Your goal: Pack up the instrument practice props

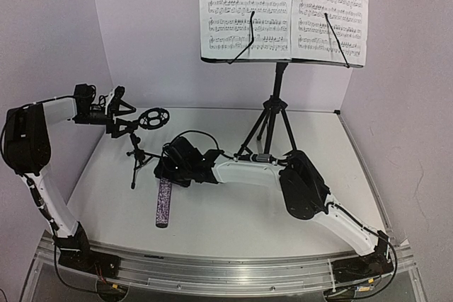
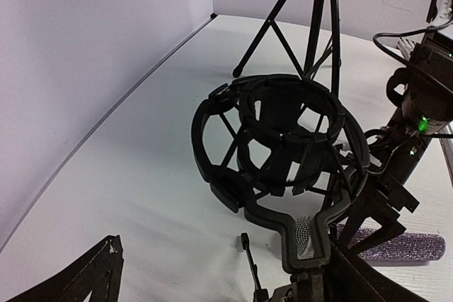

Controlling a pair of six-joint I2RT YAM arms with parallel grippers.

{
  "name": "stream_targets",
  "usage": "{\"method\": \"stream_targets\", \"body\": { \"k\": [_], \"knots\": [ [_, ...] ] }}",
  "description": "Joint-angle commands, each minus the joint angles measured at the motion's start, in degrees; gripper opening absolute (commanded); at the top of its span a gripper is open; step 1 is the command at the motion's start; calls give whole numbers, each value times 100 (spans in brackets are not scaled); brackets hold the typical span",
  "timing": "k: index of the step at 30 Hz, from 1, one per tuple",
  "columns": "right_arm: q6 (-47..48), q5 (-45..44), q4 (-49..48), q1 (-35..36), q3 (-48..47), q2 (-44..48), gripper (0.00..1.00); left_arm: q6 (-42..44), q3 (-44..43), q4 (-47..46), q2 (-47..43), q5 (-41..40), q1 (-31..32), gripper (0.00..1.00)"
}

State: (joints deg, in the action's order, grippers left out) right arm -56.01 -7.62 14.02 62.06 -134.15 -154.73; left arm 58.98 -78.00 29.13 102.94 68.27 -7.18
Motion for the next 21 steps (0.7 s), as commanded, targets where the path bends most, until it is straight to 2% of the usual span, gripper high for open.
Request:
{"method": "stream_targets", "body": {
  "k": [1, 8, 10, 13, 19, 21],
  "knots": [
    [951, 208, -375, 33, 36, 812, 71, 714, -105, 547, 143, 67, -43, 95],
    [1858, 135, -1012, 6, 240, 1223, 72, 1279, -149, 896, 276, -97, -46, 95],
    [1800, 16, -1240, -53, 206, 1148, 68, 1488, -166, 1012, 280, -114, -41, 94],
    [1660, -166, -1552, -134, -34, 887, 55, 1883, -186, 1235, 272, -140, -46, 95],
    [1379, -286, -1948, -186, -743, 342, 53, 2319, -362, 1582, 359, -216, -46, 95],
    [1300, -546, -2073, -188, -778, 302, 49, 2570, -480, 1874, 440, -195, -45, 95]
  ]
}}
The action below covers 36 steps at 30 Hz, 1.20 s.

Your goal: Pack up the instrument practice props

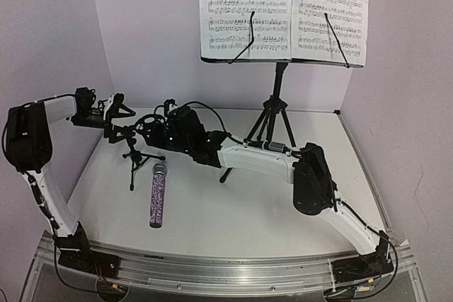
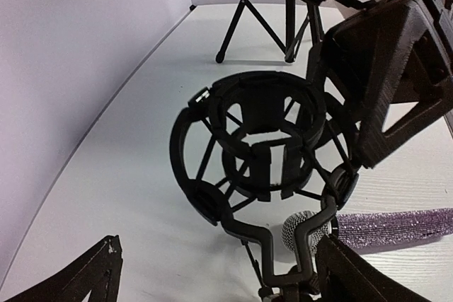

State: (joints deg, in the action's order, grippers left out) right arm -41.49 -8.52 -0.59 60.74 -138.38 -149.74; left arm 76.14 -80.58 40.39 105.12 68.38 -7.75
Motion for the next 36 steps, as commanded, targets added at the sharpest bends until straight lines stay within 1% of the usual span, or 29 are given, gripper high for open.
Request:
{"method": "stream_targets", "body": {
  "k": [1, 4, 5, 7, 11, 16, 19, 21, 22, 25, 28, 30, 33, 34, 36],
  "knots": [
    [-165, -572, -666, -58, -380, -213, 45, 1030, -276, 925, 262, -183, 14, 95],
    [-175, -955, -750, -67, -505, -298, 37, 1492, -364, 1317, 323, -88, 14, 95],
    [-186, -1042, -774, -68, -559, -342, 35, 1595, -380, 1400, 331, -47, 15, 96],
    [-239, -1062, -785, -66, -654, -411, 35, 1514, -419, 1380, 320, 38, 10, 96],
    [-375, -941, -810, -67, -436, -312, 36, 1000, -484, 1052, 177, 244, -28, 97],
    [-328, -855, -853, -64, -65, -43, 43, -494, -175, -435, -303, 497, -237, 99],
    [-293, -702, -856, -69, 35, 80, 48, -547, -4, -555, -597, 609, -417, 99],
    [-226, -604, -856, -56, 96, 161, 52, -229, 16, -210, -728, 683, -529, 100],
    [-177, -564, -856, -57, 133, 210, 53, 67, -10, 107, -777, 686, -574, 99],
    [-77, -409, -853, -34, 260, 346, 57, 557, -26, 723, -924, 713, -642, 100],
    [-2, -240, -847, -17, 463, 524, 60, 595, 183, 825, -1157, 736, -652, 100],
    [45, -142, -827, 6, 807, 794, 61, 586, 235, 1003, -1237, 778, -656, 99],
    [182, -187, -679, 78, 1530, 1338, 62, 693, 127, 1784, -1419, 939, -648, 96],
    [208, -215, -548, 105, 1741, 1515, 62, 783, 114, 2086, -1553, 1010, -645, 95],
    [223, -284, -131, 155, 2117, 1920, 62, 655, 179, 2644, -1788, 1082, -646, 90]
  ]
}}
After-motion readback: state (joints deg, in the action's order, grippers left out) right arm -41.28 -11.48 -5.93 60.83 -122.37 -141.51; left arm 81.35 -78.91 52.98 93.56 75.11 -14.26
